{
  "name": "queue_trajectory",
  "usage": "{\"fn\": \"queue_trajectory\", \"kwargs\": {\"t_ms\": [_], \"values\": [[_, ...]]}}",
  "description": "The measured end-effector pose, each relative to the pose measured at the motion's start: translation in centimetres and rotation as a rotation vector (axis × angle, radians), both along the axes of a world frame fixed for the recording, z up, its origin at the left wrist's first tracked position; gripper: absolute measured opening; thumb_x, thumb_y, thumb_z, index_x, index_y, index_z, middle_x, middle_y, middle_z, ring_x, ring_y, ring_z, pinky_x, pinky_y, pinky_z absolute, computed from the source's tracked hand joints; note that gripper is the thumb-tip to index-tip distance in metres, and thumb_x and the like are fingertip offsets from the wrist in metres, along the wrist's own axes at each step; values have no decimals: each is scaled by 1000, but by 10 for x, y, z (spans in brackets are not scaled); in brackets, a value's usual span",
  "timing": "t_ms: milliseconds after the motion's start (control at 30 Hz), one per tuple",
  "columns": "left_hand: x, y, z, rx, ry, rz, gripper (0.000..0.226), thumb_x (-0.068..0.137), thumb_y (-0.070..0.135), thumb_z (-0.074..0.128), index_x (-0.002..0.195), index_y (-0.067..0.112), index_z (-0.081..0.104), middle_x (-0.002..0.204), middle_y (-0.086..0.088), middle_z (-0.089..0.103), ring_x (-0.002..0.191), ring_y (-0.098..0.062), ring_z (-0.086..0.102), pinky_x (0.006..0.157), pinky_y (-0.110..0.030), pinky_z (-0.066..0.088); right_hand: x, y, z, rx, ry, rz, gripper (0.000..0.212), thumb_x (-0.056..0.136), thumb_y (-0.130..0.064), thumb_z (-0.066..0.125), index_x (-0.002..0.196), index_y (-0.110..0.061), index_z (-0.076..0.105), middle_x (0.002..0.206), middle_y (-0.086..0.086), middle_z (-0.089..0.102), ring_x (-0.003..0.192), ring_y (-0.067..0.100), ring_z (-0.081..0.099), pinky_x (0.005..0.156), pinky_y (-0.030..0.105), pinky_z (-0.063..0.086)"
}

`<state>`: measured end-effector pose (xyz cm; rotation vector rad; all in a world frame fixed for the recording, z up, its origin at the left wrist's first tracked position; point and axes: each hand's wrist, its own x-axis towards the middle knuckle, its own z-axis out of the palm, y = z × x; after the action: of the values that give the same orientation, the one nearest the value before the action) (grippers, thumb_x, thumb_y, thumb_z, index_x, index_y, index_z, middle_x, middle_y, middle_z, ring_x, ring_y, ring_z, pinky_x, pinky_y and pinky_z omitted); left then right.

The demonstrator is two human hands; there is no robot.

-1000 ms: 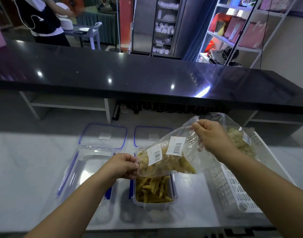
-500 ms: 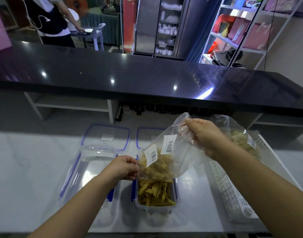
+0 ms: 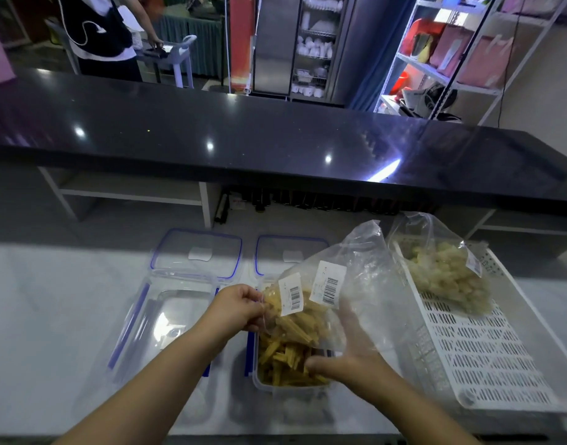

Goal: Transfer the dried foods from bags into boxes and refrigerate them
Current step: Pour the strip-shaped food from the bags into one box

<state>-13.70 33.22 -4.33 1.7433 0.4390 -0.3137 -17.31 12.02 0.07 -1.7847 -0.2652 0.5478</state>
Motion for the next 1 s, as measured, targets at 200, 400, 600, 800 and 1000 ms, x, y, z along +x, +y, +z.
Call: {"fn": "queue_trajectory", "kwargs": {"t_ms": [200, 400, 600, 800, 1000], "values": [[2, -7, -1, 382, -349, -193, 50, 84, 17, 67, 130, 28, 50, 124, 12, 52, 110, -5, 49, 92, -24, 45, 32, 23, -6, 5, -60, -228, 43, 81, -8, 71, 112, -29, 50, 99, -19, 59, 84, -15, 62, 62, 6, 49], [3, -16, -9, 424, -299, -426, 45, 92, 16, 52, 134, 32, 48, 137, 8, 51, 130, -16, 42, 106, -34, 38, 51, 11, -32, -132, -8, -352, 19, 87, -20, 66, 105, -23, 62, 98, -9, 63, 93, 7, 61, 72, 19, 54], [-5, -24, -14, 480, -285, -498, 48, 93, 23, 52, 136, 41, 41, 147, 13, 39, 145, -18, 11, 114, -41, 20, 36, -6, -51, -72, 136, -427, 40, 85, -22, 68, 123, -21, 58, 115, -2, 65, 102, 9, 60, 71, 16, 52], [-18, -21, -17, 551, -345, -596, 52, 89, 29, 59, 135, 44, 40, 147, 19, 35, 143, -14, 14, 114, -37, 19, 23, -15, -62, -68, 147, -435, 36, 85, -13, 67, 120, -17, 61, 113, -4, 65, 98, 4, 60, 67, 13, 53], [-11, -22, -24, 600, -501, -554, 56, 88, 24, 59, 138, 37, 38, 146, 16, 37, 139, 0, 20, 117, -25, 8, 24, -5, -62, -94, 79, -374, 31, 90, -16, 60, 120, -25, 56, 103, -17, 58, 89, -4, 54, 60, 2, 45]]}}
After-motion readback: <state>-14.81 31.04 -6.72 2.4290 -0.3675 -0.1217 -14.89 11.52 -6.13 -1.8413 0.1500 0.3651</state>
